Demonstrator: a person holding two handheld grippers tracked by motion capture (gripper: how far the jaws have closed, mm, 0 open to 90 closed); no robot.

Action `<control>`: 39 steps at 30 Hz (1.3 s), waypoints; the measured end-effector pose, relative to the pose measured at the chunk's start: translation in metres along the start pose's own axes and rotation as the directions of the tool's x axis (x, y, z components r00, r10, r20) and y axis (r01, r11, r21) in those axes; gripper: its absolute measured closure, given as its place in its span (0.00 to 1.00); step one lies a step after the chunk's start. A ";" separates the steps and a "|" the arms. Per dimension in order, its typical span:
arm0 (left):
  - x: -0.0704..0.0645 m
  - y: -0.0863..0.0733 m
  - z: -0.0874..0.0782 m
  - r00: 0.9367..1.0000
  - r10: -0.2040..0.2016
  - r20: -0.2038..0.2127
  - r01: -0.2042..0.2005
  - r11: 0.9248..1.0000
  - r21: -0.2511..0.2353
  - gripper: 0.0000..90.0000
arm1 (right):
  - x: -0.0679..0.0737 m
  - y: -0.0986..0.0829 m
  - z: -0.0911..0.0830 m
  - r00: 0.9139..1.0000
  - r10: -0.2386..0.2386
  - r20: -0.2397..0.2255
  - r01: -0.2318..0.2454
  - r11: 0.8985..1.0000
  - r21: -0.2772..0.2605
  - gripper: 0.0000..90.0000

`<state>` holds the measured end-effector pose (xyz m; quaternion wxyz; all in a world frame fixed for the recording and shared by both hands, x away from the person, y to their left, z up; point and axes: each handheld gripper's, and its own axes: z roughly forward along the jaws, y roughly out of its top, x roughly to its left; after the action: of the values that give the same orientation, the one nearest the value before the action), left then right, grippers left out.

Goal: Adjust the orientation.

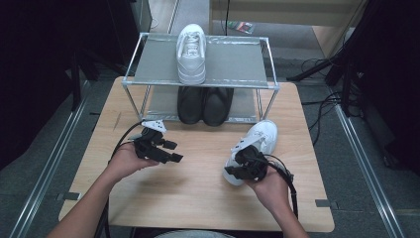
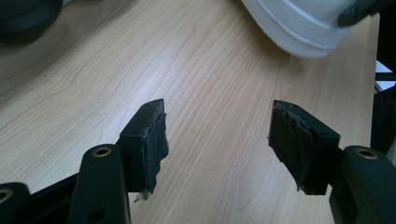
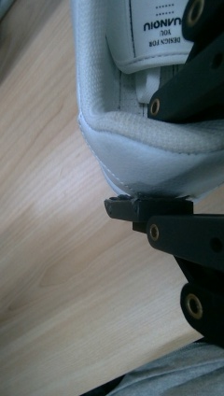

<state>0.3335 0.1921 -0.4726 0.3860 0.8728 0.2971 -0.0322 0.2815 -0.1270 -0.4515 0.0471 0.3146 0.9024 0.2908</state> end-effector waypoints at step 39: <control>-0.041 0.033 0.045 0.998 0.045 0.053 -0.043 0.998 -0.039 1.00 | -0.036 -0.045 -0.039 0.978 0.173 -0.118 -0.198 0.945 -0.261 1.00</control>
<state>0.3256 0.1236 -0.4704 0.4108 0.8706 0.2676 -0.0418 0.2755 -0.1963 -0.4483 0.0198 0.3747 0.8216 0.4291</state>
